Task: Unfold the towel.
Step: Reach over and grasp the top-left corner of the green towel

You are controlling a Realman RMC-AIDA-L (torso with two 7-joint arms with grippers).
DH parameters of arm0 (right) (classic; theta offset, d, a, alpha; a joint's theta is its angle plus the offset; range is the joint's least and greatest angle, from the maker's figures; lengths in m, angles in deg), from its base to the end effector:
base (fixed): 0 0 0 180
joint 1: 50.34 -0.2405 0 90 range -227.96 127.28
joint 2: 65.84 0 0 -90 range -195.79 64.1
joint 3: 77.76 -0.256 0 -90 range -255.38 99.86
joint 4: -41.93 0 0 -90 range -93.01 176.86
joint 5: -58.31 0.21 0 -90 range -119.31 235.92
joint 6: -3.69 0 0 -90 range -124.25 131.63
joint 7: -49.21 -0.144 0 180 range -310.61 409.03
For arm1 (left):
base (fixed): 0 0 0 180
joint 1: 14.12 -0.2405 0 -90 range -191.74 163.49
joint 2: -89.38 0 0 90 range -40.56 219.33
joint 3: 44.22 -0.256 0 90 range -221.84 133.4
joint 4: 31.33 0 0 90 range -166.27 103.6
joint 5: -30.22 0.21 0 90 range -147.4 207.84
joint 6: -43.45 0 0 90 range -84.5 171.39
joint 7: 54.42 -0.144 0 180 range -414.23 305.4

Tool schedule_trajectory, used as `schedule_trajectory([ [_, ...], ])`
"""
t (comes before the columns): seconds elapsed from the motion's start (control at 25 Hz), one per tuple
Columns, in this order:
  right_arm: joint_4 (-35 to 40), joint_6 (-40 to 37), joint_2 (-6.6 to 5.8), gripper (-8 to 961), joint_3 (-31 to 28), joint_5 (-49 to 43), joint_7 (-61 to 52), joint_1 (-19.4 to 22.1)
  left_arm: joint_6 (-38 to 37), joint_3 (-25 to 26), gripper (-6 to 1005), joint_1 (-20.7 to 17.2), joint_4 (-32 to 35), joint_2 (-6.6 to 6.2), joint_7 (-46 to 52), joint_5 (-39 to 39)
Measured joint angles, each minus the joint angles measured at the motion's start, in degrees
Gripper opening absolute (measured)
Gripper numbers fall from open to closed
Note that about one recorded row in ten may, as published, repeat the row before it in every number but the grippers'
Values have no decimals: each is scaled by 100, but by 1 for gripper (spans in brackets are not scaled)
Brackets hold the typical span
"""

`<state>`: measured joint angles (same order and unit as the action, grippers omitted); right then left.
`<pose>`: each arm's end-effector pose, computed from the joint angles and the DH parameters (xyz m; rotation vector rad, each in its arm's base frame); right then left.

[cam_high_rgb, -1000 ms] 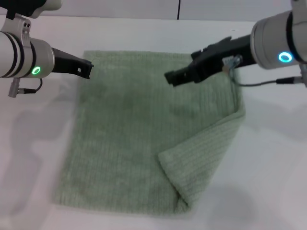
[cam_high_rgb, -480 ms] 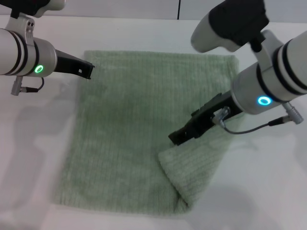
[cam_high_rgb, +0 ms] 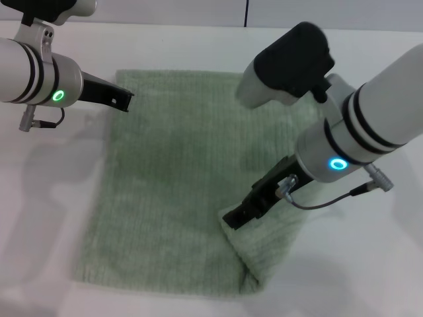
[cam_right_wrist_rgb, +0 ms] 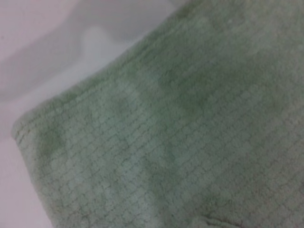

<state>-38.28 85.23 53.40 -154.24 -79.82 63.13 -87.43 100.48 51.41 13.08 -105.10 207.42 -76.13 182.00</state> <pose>0.1136 0.3137 -0.0783 -2.7520 0.9121 -0.4563 -0.2159 0.3937 0.0054 -2.1887 -0.9551 0.1372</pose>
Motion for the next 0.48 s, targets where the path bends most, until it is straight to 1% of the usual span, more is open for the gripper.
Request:
schedule_trajectory([
  [0.24, 101, -128, 2, 793, 62, 18, 16, -55, 267, -1, 15, 61, -16, 0, 0, 10],
  [0.48, 136, -244, 3, 791, 68, 22, 29, -58, 529, -56, 17, 132, 19, 23, 50, 209],
])
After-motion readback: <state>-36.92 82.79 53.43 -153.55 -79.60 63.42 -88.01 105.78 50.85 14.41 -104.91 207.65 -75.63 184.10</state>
